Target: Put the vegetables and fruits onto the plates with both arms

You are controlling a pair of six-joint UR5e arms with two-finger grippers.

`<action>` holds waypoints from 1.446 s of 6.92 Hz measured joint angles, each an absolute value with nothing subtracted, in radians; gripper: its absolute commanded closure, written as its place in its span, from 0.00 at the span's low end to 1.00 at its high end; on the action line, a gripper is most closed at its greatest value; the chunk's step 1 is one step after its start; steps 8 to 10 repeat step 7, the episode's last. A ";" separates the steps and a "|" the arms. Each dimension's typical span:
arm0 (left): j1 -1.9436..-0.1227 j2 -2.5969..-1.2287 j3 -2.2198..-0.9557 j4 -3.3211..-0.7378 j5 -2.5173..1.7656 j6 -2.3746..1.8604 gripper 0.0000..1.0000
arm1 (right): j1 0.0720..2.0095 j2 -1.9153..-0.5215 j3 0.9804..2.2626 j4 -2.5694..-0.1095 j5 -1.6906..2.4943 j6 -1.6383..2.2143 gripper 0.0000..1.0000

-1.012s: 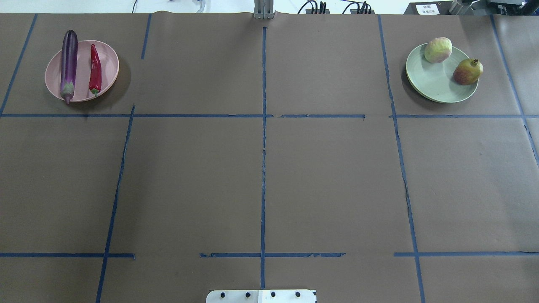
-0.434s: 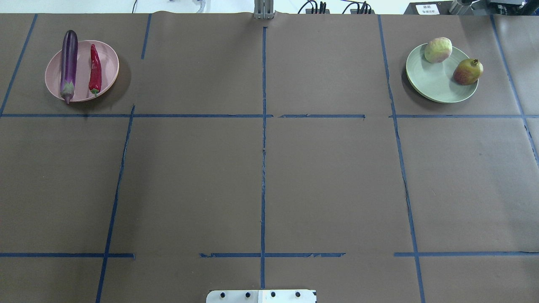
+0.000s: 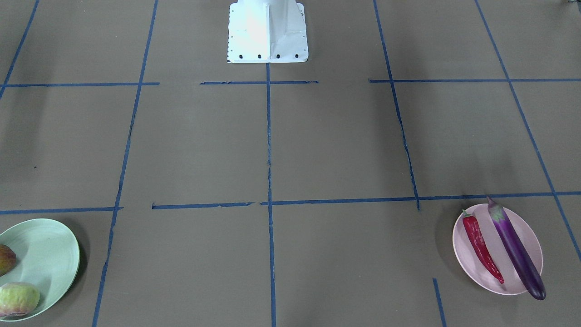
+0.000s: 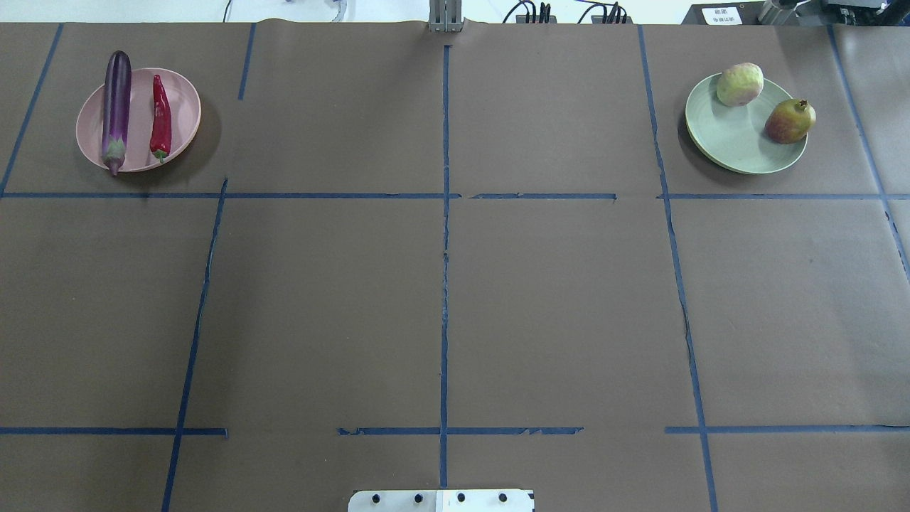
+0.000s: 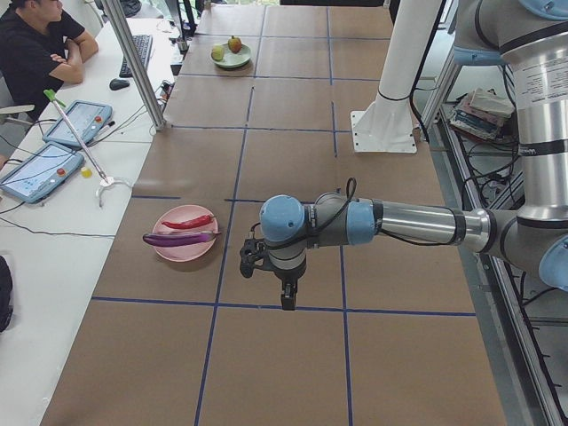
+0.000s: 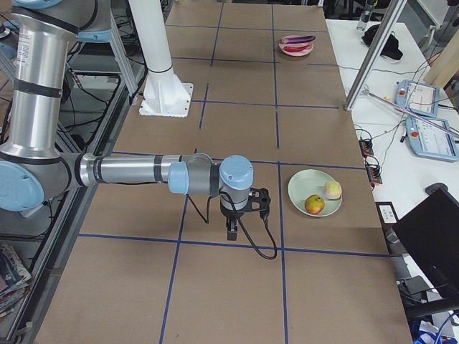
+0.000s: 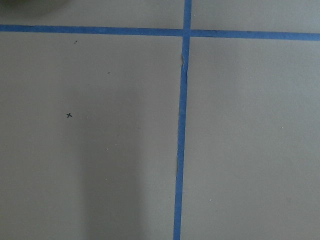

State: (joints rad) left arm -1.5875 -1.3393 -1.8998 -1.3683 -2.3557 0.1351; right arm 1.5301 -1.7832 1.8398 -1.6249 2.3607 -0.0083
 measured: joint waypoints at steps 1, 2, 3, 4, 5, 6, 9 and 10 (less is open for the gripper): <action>-1.588 -1.339 -1.901 -1.361 -2.358 0.135 0.00 | 1.529 -1.783 1.839 -1.623 2.359 -0.009 0.00; -1.587 -1.340 -1.901 -1.357 -2.358 0.134 0.00 | 1.528 -1.783 1.838 -1.622 2.357 -0.010 0.00; -1.587 -1.343 -1.901 -1.356 -2.356 0.134 0.00 | 1.527 -1.778 1.838 -1.623 2.357 -0.010 0.00; -1.586 -1.348 -1.898 -1.356 -2.351 0.133 0.00 | 1.527 -1.766 1.838 -1.627 2.357 -0.001 0.00; -1.586 -1.354 -1.894 -1.356 -2.349 0.132 0.00 | 1.526 -1.752 1.836 -1.631 2.357 0.017 0.00; -1.585 -1.361 -1.890 -1.356 -2.348 0.132 0.00 | 1.525 -1.746 1.831 -1.630 2.356 0.031 0.00; -1.584 -1.369 -1.888 -1.356 -2.347 0.132 0.00 | 1.525 -1.744 1.825 -1.628 2.355 0.036 0.00; -1.584 -1.369 -1.888 -1.356 -2.347 0.132 0.00 | 1.525 -1.744 1.825 -1.628 2.355 0.036 0.00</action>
